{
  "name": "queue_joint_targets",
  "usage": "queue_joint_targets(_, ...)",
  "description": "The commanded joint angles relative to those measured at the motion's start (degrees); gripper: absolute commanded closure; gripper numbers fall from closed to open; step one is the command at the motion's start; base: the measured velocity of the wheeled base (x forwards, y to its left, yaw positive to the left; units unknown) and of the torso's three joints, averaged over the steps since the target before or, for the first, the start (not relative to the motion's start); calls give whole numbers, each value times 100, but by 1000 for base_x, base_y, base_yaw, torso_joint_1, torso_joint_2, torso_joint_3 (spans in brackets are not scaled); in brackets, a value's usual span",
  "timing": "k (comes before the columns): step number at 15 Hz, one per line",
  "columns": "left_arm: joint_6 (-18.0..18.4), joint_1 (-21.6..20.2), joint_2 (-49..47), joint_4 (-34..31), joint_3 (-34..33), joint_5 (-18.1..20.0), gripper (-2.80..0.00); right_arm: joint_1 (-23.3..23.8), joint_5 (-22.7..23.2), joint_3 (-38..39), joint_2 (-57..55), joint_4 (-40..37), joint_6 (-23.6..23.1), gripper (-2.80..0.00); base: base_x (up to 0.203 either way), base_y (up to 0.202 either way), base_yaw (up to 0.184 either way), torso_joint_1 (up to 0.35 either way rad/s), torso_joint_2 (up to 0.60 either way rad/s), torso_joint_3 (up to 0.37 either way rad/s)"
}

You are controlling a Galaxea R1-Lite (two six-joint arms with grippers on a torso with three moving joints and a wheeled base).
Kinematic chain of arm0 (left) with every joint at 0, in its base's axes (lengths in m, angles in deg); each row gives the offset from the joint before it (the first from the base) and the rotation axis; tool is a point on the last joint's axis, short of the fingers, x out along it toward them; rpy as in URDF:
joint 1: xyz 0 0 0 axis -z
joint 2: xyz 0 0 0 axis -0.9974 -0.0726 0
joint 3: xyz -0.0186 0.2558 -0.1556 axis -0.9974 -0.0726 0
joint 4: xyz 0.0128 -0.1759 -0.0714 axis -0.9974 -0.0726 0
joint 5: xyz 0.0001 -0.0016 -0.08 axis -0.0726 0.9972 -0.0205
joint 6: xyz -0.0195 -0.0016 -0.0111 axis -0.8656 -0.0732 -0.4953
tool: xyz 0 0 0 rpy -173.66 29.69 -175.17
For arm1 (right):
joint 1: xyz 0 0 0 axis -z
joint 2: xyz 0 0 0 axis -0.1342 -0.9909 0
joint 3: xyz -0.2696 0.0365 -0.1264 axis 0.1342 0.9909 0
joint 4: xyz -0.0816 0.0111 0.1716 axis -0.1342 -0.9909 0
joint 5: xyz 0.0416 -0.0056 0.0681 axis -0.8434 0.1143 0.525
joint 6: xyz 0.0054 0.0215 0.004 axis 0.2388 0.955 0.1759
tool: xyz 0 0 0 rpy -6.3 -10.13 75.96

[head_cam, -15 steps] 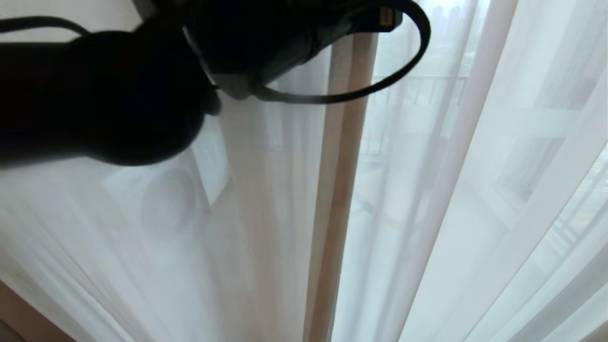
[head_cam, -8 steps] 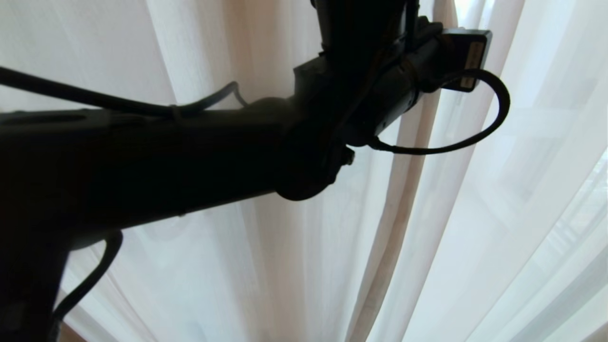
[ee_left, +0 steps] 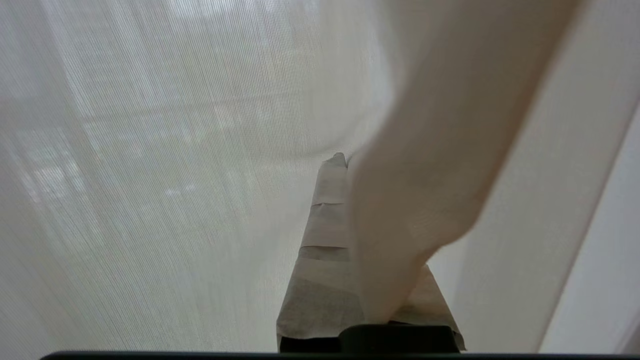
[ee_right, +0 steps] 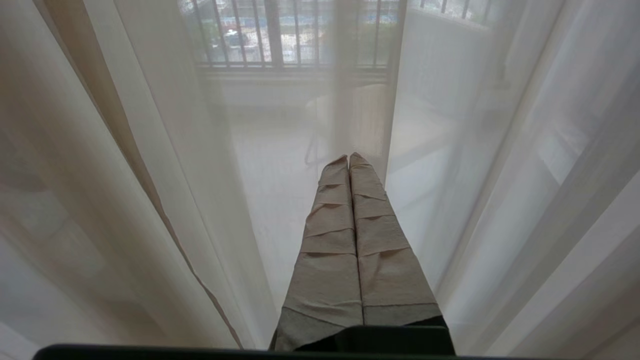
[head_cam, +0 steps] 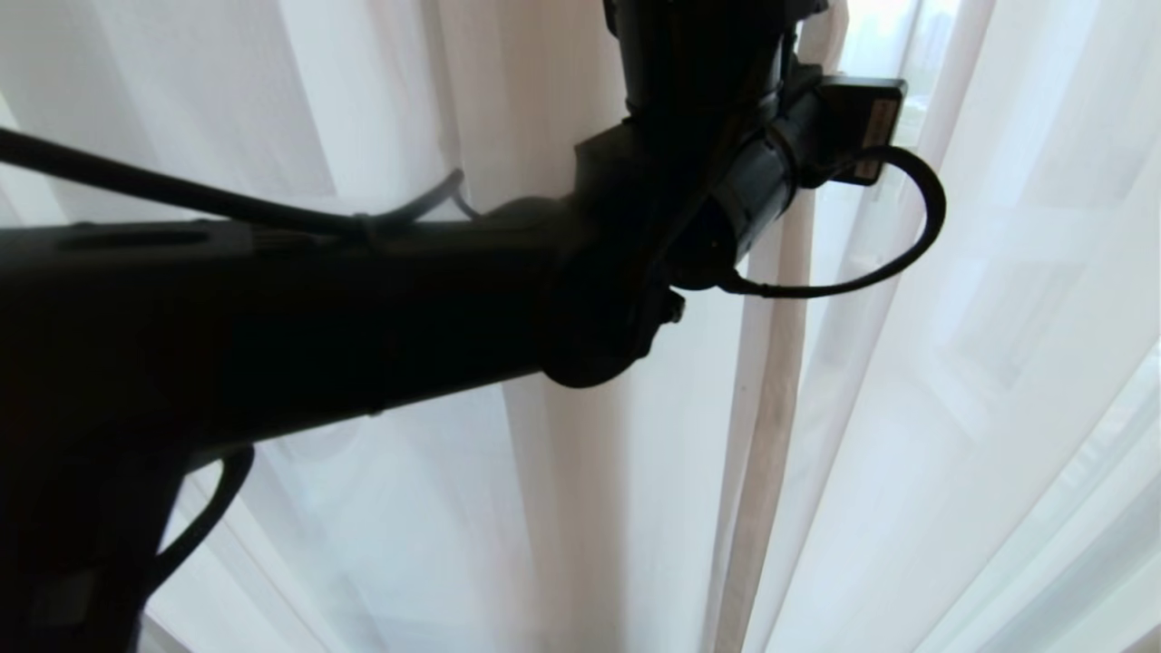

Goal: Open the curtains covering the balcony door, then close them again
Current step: Close the inner curtains on both sides, then close the outer curtains on both sides

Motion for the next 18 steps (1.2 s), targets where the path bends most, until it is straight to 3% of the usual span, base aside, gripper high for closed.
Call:
queue_joint_targets(1,110,-158,375,44,-17,-216,0,-1,-2,0,0,2,1,0,0,0,0,0,0,0)
queue_joint_targets(5,312,-524,872,44,-86,-630,0,-1,-2,0,0,2,1,0,0,0,0,0,0,0)
queue_joint_targets(8,429,-935,1297,44,-472,-698,0,-1,-2,0,0,2,1,0,0,0,0,0,0,0)
queue_joint_targets(16,412,-2038,2788,50,-2949,-696,0,-1,-2,0,0,2,1,0,0,0,0,0,0,0)
queue_joint_targets(18,383,-2278,2887,60,-3195,-693,0,-1,-2,0,0,2,1,0,0,0,0,0,0,0)
